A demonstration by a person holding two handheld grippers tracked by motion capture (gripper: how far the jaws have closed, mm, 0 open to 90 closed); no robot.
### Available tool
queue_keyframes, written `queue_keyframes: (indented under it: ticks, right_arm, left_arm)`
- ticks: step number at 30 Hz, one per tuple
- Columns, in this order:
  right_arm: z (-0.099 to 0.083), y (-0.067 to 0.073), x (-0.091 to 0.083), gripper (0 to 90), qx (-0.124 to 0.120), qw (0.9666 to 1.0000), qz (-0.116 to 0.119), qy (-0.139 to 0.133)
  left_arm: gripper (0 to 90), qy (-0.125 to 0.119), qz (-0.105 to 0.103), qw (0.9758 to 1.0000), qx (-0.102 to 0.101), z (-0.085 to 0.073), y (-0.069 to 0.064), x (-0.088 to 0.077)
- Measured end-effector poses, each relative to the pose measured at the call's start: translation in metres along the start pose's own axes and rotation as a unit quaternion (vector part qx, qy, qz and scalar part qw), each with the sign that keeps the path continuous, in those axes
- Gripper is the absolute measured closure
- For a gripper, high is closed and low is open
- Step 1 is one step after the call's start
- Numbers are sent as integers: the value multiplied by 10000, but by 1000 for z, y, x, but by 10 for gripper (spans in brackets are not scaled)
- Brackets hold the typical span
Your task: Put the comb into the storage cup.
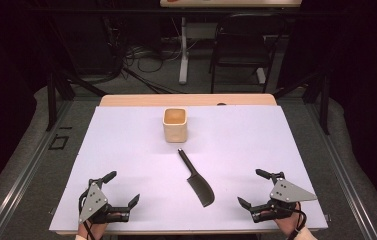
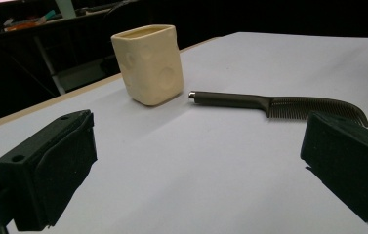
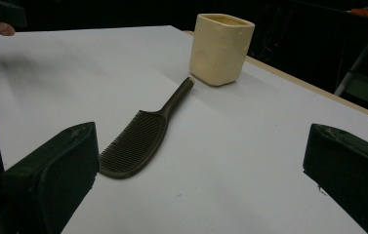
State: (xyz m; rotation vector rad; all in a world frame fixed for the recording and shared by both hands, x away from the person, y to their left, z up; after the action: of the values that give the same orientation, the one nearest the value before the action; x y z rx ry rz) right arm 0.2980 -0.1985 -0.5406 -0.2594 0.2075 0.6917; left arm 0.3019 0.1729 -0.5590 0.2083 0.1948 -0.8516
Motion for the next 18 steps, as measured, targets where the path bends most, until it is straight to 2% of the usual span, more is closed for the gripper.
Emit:
queue_keyframes:
  ticks: [8, 18]
  right_arm:
    - [2, 6, 7, 0, -52, 9998, 123, 131]
    - [6, 9, 29, 0, -133, 9990, 293, 308]
  left_arm:
    - [2, 25, 29, 10000, 15, 0, 0, 0]
    - [2, 21, 20, 10000, 20, 1, -1, 0]
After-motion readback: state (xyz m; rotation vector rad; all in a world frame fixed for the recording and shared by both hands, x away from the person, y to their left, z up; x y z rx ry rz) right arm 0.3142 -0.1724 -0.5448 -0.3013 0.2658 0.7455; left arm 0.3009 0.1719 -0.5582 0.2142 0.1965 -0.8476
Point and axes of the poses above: each handheld gripper's, and its own axes: x roughly forward along the jaws, z roughly out of its top, y roughly to its left, the point moved 9 cm from there along x, roughly forward along the jaws, and after that the axes turned 8 degrees about -z, right-handed, at the moved point
